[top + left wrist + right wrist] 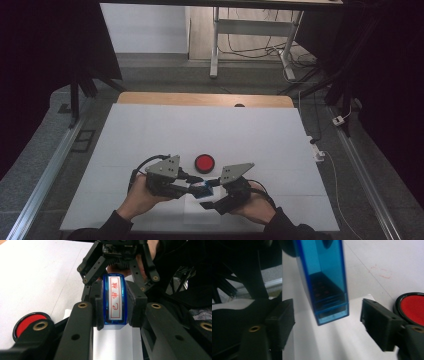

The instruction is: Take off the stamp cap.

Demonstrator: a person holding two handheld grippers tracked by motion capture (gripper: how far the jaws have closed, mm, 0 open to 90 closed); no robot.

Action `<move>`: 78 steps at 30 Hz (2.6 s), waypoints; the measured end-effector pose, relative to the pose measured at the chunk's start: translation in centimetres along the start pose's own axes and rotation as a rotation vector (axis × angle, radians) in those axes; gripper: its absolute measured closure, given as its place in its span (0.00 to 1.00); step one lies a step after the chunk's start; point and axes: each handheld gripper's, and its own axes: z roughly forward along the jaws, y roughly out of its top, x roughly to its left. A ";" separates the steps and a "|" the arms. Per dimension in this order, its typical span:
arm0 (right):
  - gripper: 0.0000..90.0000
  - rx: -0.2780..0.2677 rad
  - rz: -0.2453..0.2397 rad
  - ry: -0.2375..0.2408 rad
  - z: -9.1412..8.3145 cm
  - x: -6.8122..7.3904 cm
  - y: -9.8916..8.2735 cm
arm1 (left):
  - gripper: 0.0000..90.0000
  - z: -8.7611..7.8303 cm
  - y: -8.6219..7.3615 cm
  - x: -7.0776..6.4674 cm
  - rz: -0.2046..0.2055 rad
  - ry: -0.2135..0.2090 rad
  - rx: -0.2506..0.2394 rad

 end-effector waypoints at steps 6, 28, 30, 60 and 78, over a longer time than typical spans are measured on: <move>0.56 -0.038 -0.013 0.063 -0.1 0.0 -0.2 | 0.78 0.2 0.0 -0.2 0.027 -0.023 -0.008; 0.75 -0.095 -0.029 0.103 -0.6 -0.1 -0.3 | 0.78 -0.1 -0.5 0.1 0.046 -0.045 -0.073; 0.75 -0.094 -0.031 0.103 -0.6 -0.1 -0.2 | 0.78 -0.1 -0.5 0.1 0.050 -0.044 -0.078; 0.77 0.001 0.015 0.100 -0.7 -0.2 0.1 | 0.79 -0.5 -0.6 0.2 0.044 -0.034 -0.081; 0.77 0.018 -0.003 -0.031 -2.4 -0.1 -0.3 | 0.78 -0.7 -0.5 0.4 -0.052 0.009 -0.033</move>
